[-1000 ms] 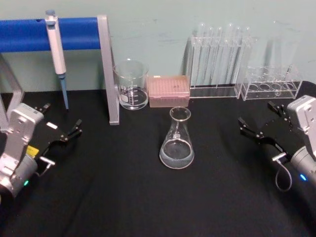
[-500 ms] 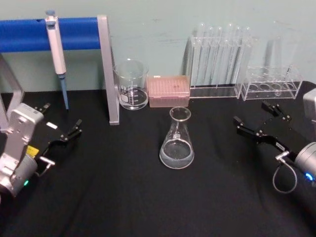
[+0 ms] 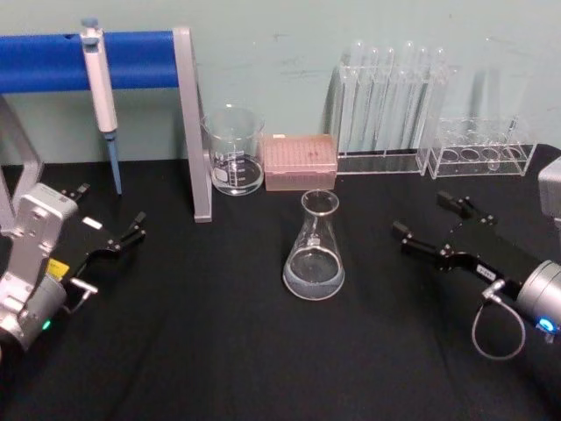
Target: Grasp the erlenmeyer flask with one hand, shake it three times, then place it back.
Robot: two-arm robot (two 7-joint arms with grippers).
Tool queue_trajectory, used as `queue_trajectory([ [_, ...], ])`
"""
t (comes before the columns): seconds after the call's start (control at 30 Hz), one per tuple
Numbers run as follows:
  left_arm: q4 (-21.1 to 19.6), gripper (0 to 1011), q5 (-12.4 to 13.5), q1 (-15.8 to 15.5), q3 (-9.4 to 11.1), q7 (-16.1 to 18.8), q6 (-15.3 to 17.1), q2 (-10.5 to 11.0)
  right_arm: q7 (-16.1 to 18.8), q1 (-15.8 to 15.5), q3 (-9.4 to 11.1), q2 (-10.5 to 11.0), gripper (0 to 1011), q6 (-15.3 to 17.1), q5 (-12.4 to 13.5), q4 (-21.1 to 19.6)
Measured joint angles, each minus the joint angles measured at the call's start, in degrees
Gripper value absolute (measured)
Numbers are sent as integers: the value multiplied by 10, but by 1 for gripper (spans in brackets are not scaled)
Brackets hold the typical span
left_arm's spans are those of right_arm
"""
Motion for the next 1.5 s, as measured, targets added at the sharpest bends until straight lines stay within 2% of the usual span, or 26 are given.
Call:
queue_trajectory([
  [0.37,0,1001,0,0,0,0,0,0,34,-3,-14,-10,1003,12,-13,-6],
  [0.67,0,1001,0,0,0,0,0,0,55,17,-30,-36,1003,16,-37,10],
  [1.13,0,1001,0,0,0,0,0,0,64,59,-59,-80,1003,15,-74,52],
  [1.5,0,1001,0,0,0,0,0,0,53,90,-69,-113,1003,17,-103,88],
])
